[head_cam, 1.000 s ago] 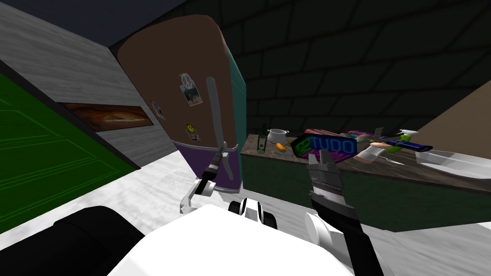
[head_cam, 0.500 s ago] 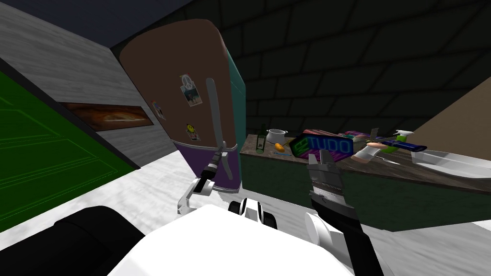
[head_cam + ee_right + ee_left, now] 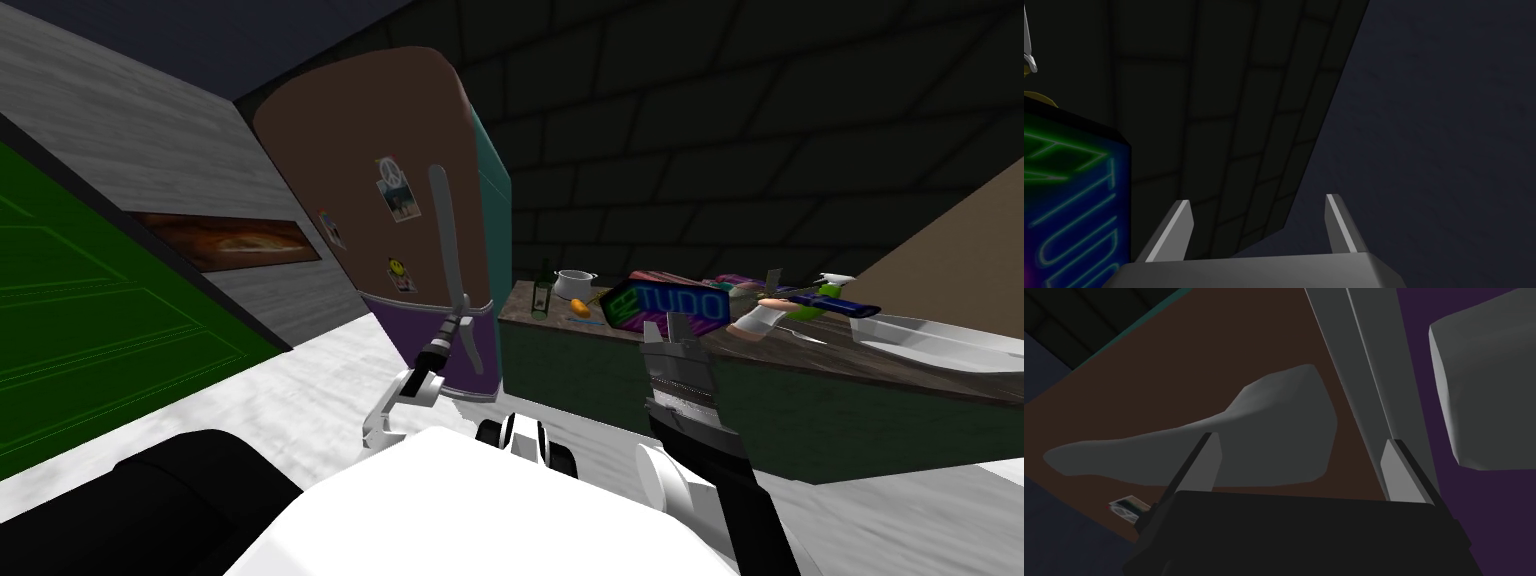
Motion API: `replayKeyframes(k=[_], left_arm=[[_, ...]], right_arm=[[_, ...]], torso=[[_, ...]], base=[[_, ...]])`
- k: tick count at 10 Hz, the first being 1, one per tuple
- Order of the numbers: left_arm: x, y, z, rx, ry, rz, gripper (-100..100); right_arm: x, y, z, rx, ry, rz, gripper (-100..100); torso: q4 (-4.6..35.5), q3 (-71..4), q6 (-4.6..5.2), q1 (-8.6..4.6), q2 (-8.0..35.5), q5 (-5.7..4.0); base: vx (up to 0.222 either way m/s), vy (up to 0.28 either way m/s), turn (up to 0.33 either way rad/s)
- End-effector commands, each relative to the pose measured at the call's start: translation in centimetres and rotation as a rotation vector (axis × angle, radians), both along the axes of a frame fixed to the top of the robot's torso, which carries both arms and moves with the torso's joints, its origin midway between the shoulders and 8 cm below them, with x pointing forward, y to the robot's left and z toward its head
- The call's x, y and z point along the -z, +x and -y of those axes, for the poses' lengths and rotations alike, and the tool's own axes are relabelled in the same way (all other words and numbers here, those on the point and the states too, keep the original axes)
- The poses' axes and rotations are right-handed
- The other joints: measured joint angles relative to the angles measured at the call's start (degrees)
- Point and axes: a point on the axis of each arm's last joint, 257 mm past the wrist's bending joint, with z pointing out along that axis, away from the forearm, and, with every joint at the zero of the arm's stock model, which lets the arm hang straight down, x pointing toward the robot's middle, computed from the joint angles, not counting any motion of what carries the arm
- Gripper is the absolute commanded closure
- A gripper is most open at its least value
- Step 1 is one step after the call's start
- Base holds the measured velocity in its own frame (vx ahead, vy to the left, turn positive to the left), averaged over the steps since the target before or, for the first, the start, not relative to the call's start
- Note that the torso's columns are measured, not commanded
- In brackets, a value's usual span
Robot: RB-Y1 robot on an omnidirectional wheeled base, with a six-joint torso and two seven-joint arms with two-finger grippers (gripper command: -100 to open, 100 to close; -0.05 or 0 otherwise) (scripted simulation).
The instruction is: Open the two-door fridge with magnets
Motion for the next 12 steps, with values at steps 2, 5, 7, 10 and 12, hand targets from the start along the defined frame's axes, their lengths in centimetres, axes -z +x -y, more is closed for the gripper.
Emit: replayKeyframes(k=[2,5,7,10,12], left_arm=[[-1.2,0.1,-0.8,-0.028,0.026,-0.035,-100],[-1.3,0.0,-1.7,-0.054,0.041,-0.076,-100],[-1.2,-0.1,-2.1,-0.069,0.047,-0.100,-100],[-1.4,-0.3,-2.9,-0.096,0.059,-0.138,-100],[-1.7,-0.6,-3.6,-0.120,0.070,-0.165,-100]], right_arm=[[0.0,0.0,0.0,0.000,0.000,0.000,0],[0.0,0.0,0.0,0.000,0.000,0.000,0],[0.0,0.0,0.0,0.000,0.000,0.000,0],[0.0,0.0,0.0,0.000,0.000,0.000,0],[0.0,0.0,0.0,0.000,0.000,0.000,0]], torso=[[0.02,-0.06,0.10,-0.07,-0.07,-0.06],[0.00,-0.06,0.15,-0.11,-0.08,-0.07],[0.00,-0.12,0.17,-0.20,-0.15,-0.12],[-0.04,-0.13,0.19,-0.15,-0.18,-0.08],[-0.06,-0.12,0.23,-0.17,-0.17,-0.08]], base=[[-0.004,-0.041,-0.003],[0.002,-0.030,0.002],[-0.001,-0.035,-0.005],[0.004,-0.027,0.001],[0.001,-0.034,-0.012]])
